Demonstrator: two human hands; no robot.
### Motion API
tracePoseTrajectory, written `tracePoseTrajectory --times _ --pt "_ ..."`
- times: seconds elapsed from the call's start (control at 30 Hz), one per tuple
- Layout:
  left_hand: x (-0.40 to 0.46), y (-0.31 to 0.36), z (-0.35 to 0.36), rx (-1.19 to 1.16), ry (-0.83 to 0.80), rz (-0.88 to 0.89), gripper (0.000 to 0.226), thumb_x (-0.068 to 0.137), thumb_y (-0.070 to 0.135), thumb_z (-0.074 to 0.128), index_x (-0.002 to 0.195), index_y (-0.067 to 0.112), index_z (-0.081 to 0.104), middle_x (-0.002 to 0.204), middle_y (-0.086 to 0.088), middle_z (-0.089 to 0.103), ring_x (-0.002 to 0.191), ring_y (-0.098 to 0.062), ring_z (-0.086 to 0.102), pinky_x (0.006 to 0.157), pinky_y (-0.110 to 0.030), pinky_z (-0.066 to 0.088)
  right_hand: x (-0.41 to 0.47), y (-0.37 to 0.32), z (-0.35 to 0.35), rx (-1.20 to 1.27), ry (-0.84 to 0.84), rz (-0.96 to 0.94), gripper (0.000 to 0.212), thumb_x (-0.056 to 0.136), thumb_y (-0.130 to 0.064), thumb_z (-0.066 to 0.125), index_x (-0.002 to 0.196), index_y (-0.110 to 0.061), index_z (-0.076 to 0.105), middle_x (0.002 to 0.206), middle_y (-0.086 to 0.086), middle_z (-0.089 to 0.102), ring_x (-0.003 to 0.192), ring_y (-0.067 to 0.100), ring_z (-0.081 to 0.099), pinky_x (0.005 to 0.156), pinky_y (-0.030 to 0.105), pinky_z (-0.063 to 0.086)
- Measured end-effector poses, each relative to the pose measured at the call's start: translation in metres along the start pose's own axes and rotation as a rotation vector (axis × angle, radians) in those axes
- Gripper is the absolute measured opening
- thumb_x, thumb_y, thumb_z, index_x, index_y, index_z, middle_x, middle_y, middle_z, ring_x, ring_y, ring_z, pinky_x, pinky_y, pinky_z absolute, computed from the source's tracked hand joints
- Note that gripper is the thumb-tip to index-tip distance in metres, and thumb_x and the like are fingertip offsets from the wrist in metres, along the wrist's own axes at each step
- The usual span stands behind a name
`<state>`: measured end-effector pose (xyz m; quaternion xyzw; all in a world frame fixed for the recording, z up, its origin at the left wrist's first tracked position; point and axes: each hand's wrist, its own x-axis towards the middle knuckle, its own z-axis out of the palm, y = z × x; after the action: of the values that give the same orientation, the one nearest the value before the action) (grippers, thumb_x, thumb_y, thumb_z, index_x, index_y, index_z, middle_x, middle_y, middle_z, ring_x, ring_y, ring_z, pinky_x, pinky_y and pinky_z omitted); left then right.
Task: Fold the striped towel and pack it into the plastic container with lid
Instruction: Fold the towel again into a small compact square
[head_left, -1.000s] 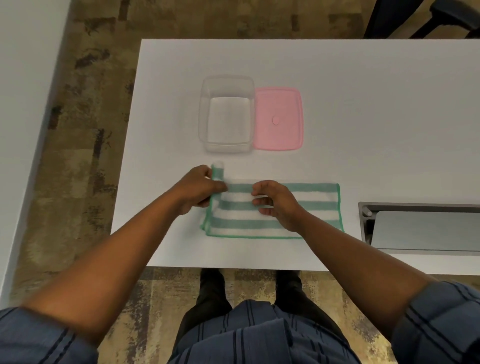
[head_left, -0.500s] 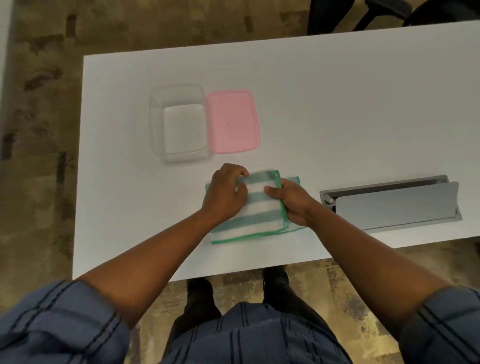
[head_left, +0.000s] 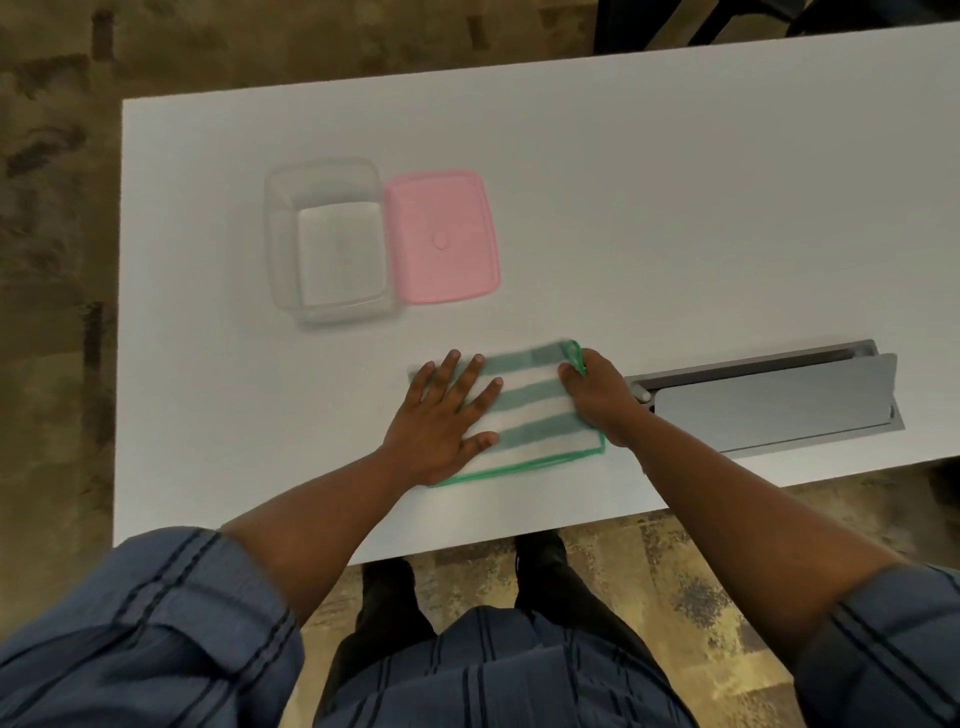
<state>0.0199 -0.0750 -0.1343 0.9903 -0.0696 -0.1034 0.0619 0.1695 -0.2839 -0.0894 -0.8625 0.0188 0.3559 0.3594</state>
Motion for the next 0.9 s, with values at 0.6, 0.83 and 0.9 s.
tracePoseTrajectory --times 0.6,0.83,0.9 --pt "0.004 -0.001 0.013 -0.022 0.066 0.059 0.075 0.098 0.067 0.029 0.159 0.026 0.017 0.168 -0.009 0.007 0.155 -0.035 0.000 0.122 -0.056 0.010 -0.012 0.036 0.028 -0.804 0.266 -0.533 0.064 0.106 -0.047 0.029 0.160 -0.017 0.014 0.169 0.010 0.013 0.155 0.032 0.008 0.120 0.051 0.017" --pt "-0.004 -0.013 0.016 -0.013 0.047 0.122 0.078 0.097 0.070 0.032 0.159 0.027 0.016 0.168 -0.008 0.006 0.155 -0.034 -0.002 0.123 -0.054 0.010 -0.008 0.052 0.053 -0.838 0.131 -0.468 0.077 0.103 -0.058 0.021 0.161 -0.016 -0.007 0.169 0.009 -0.014 0.154 0.028 -0.019 0.125 0.046 0.000" --pt "-0.011 -0.026 0.013 -0.009 0.039 0.129 0.078 0.096 0.069 0.034 0.159 0.027 0.017 0.168 -0.008 0.007 0.155 -0.034 -0.001 0.123 -0.053 0.011 -0.008 0.045 0.065 -0.835 0.126 -0.468 0.078 0.102 -0.059 0.021 0.161 -0.015 -0.007 0.169 0.011 -0.015 0.154 0.029 -0.019 0.124 0.046 -0.001"
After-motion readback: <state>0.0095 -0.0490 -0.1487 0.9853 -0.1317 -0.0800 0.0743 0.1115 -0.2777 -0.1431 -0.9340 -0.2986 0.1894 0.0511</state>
